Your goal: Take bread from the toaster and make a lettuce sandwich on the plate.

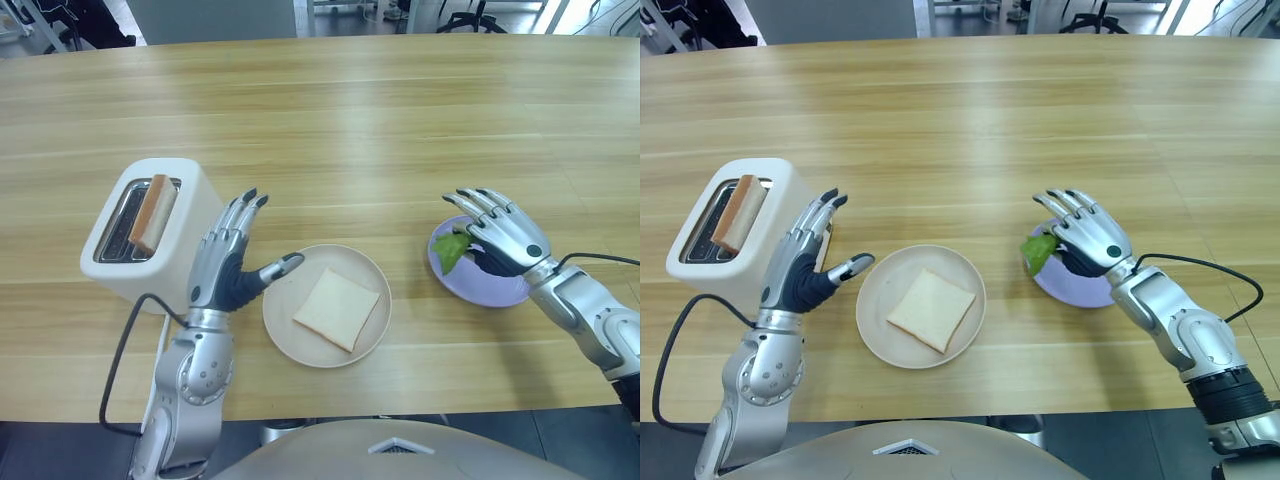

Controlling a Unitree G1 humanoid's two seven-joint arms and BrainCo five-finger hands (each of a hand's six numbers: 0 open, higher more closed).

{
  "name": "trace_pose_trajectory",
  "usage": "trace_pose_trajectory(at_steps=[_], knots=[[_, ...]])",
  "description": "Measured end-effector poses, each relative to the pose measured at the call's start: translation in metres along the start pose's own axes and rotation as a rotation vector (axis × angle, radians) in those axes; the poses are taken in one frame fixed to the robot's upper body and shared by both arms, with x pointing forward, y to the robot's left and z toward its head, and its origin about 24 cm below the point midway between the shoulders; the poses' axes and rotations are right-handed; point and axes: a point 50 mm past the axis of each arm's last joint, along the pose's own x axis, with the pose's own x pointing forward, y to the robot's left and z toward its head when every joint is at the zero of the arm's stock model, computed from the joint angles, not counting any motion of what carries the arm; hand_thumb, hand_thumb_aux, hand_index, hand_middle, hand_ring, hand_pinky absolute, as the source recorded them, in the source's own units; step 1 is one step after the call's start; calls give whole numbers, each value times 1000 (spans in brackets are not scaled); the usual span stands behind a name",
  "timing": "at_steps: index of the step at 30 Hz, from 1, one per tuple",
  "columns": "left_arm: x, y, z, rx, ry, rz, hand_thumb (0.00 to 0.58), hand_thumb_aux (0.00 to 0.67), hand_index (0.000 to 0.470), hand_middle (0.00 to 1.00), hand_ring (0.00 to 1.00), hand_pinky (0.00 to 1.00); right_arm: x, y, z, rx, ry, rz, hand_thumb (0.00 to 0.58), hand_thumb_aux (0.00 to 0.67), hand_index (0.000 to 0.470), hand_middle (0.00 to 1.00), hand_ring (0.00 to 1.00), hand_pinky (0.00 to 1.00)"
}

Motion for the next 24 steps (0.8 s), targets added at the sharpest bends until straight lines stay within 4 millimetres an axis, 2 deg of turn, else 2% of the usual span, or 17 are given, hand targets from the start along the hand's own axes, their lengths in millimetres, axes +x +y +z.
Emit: trace_pose_trajectory(at_steps=[5,9,11,15,17,21,24], knots=[[-17,-22,-20,-242,123,-38,0,0,0,0,0,0,19,-8,35,114,-105,-57,580,670,460,0,0,0],[-33,-42,-15,-479,145,-124,0,0,0,0,0,0,37,-8,69,198,-222,-60,580,670,460,0,0,0],[-38,-44,-12,-555,132,-145,0,0,0,0,0,0,42,-6,86,225,-285,-45,580,670,460,0,0,0],[-45,-36,-13,-584,98,-126,0,0,0,0,0,0,55,2,117,238,-418,7,580,670,460,0,0,0],[-44,-24,-8,-546,40,-75,0,0,0,0,0,0,59,11,127,224,-464,53,580,670,460,0,0,0],[-39,-3,9,-470,-96,11,0,0,0,0,0,0,64,28,135,187,-507,139,580,670,460,0,0,0],[-39,-2,10,-444,-109,17,0,0,0,0,0,0,67,35,134,132,-516,178,580,670,460,0,0,0]])
